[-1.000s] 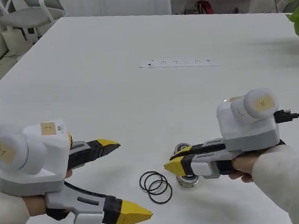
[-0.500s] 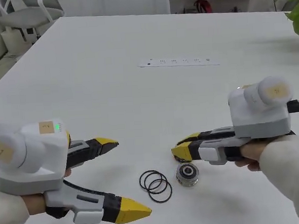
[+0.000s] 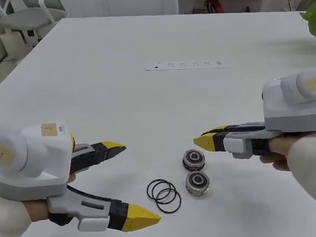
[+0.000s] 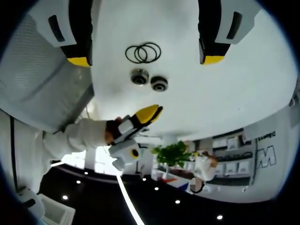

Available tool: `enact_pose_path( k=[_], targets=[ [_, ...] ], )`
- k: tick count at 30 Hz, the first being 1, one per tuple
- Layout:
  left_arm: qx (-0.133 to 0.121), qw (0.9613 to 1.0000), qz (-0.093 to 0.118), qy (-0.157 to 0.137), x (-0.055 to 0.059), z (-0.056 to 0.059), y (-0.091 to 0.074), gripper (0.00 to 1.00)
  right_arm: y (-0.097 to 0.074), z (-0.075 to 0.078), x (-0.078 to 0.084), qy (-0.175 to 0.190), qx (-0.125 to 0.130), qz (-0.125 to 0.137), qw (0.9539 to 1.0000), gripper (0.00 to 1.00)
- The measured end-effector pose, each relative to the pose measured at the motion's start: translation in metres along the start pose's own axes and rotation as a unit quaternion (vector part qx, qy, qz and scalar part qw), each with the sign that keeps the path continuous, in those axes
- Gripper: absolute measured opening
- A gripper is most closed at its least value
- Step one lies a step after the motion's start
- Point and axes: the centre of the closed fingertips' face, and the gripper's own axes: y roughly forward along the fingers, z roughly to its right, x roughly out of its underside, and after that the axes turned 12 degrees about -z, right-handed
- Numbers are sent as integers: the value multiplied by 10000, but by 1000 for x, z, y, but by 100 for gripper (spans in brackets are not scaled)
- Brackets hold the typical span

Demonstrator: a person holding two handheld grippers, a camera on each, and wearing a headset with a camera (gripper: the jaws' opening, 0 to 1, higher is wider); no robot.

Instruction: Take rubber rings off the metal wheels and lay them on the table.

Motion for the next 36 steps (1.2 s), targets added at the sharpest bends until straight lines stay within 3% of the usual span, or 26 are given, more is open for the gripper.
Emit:
enact_pose_path(
  k=[6, 11, 18, 25, 36],
  targets=[
    [-50, 9999, 15, 136, -10, -7, -4, 95, -2, 6, 2, 56, 64, -8, 10000, 16],
    [-102, 9994, 74, 310, -26, -13, -10, 94, -5, 12, 3, 129, 117, 21, 9998, 16],
    [-112, 9980, -43, 624, -43, -24, -17, 88, -7, 17, 3, 208, 154, 52, 9997, 16],
    [-128, 9959, 28, 892, -78, -39, -17, 88, -8, 18, 5, 176, 171, 14, 9997, 16],
    [-68, 9950, 96, 991, -110, -48, -8, 89, -10, 23, 7, 217, 203, 9, 9996, 17]
  ],
)
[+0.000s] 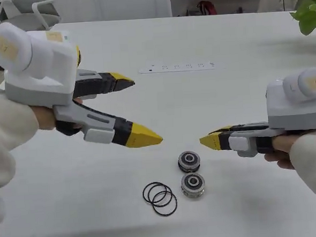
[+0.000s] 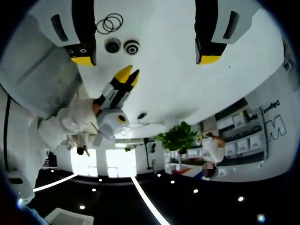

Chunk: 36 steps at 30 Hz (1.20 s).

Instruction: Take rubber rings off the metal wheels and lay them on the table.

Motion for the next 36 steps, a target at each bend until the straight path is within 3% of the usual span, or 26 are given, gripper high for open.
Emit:
enact_pose_path(
  k=[7, 10, 16, 20, 26, 30, 36],
  targets=[
    [-28, 9998, 121, 125, -18, -6, 25, 85, -1, 3, 5, -134, 74, -105, 9998, 17],
    [19, 9998, 139, 146, -17, -3, 33, 83, -2, 4, 5, -161, 80, -109, 9998, 17],
    [143, 9998, 53, 109, -4, 7, 47, 80, 0, 4, 10, -124, -18, -137, 9998, 18],
    [72, 9999, -30, 136, 8, 11, 57, 76, 3, 3, 15, -176, -74, -209, 9996, 19],
    [192, 9997, -111, 98, 20, 20, 66, 70, 10, 3, 27, -294, -111, -433, 9986, 21],
    [174, 9998, -66, -35, 25, 20, 72, 64, 15, 0, 36, -454, -157, -597, 9971, 23],
    [114, 9996, -201, -133, 40, 17, 83, 58, 22, -4, 43, -640, -198, -750, 9949, 24]
  ],
)
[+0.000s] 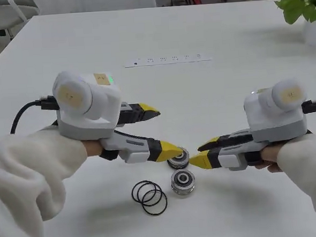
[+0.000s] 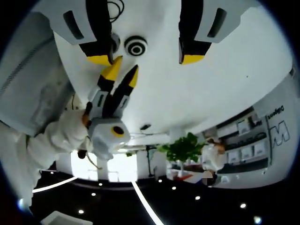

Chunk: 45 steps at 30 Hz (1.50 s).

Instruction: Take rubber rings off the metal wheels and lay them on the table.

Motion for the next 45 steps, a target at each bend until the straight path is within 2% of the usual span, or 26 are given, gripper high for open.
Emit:
enact_pose_path(
  k=[3, 8, 14, 16, 20, 23, 31, 34, 39, 45],
  targets=[
    [56, 9999, 58, -120, 1, 1, 3, 57, 2, -1, 1, -32, -29, -38, 10000, 25],
    [88, 9999, -73, -38, 8, 6, 11, 52, 6, -2, 3, -141, -32, -97, 9998, 24],
    [194, 9997, -105, -114, 13, 13, 23, 45, 11, 0, 6, -270, 53, -166, 9995, 21],
    [168, 9994, -195, -248, 17, 12, 27, 41, 12, -1, 6, -309, 71, -176, 9993, 20],
    [96, 9992, -130, -358, 17, 10, 29, 39, 11, -4, 3, -351, 106, -120, 9993, 19],
    [111, 9993, -228, -265, 21, 13, 32, 35, 12, -4, 2, -367, 112, -92, 9992, 19],
    [3, 9990, -422, -136, 31, 11, 41, 24, 15, -4, 4, -411, 154, -137, 9989, 16],
    [56, 9989, -454, -116, 33, 12, 42, 19, 16, -4, 3, -339, 149, -101, 9993, 15],
    [98, 9986, -425, -299, 33, 12, 42, 15, 17, -4, 4, -365, 183, -98, 9991, 15],
    [126, 9987, -311, -375, 33, 11, 40, 15, 17, -2, 5, -480, 256, -122, 9984, 10]
  ],
)
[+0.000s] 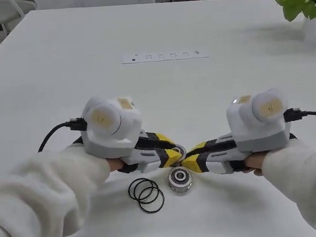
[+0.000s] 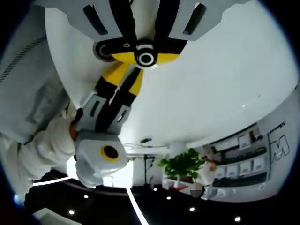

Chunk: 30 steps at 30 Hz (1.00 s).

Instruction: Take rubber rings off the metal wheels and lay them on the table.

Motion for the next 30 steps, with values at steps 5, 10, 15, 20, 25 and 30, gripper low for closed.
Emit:
enact_pose_path(
  k=[5, 10, 15, 20, 25, 30],
  targets=[
    [-27, 10000, 58, -43, 0, 1, 0, 15, -1, 2, 0, -175, 130, 7, 9998, 1],
    [-52, 9998, 155, -60, 0, 0, -1, 15, -1, 4, 0, 110, 110, -29, 9999, 0],
    [-67, 9997, 218, -80, 0, 0, -1, 15, -2, 6, 1, 394, 33, -14, 9992, 0],
    [-77, 9996, 243, -92, 0, 0, -1, 15, -3, 5, 1, 638, -47, 21, 9980, 0],
    [-90, 9997, 236, -75, 0, 0, 0, 15, -5, 5, 1, 752, -86, 46, 9971, 0],
    [-93, 9997, 231, -56, 0, 0, -1, 15, -6, 7, 0, 927, -121, 110, 9956, 0]
  ],
)
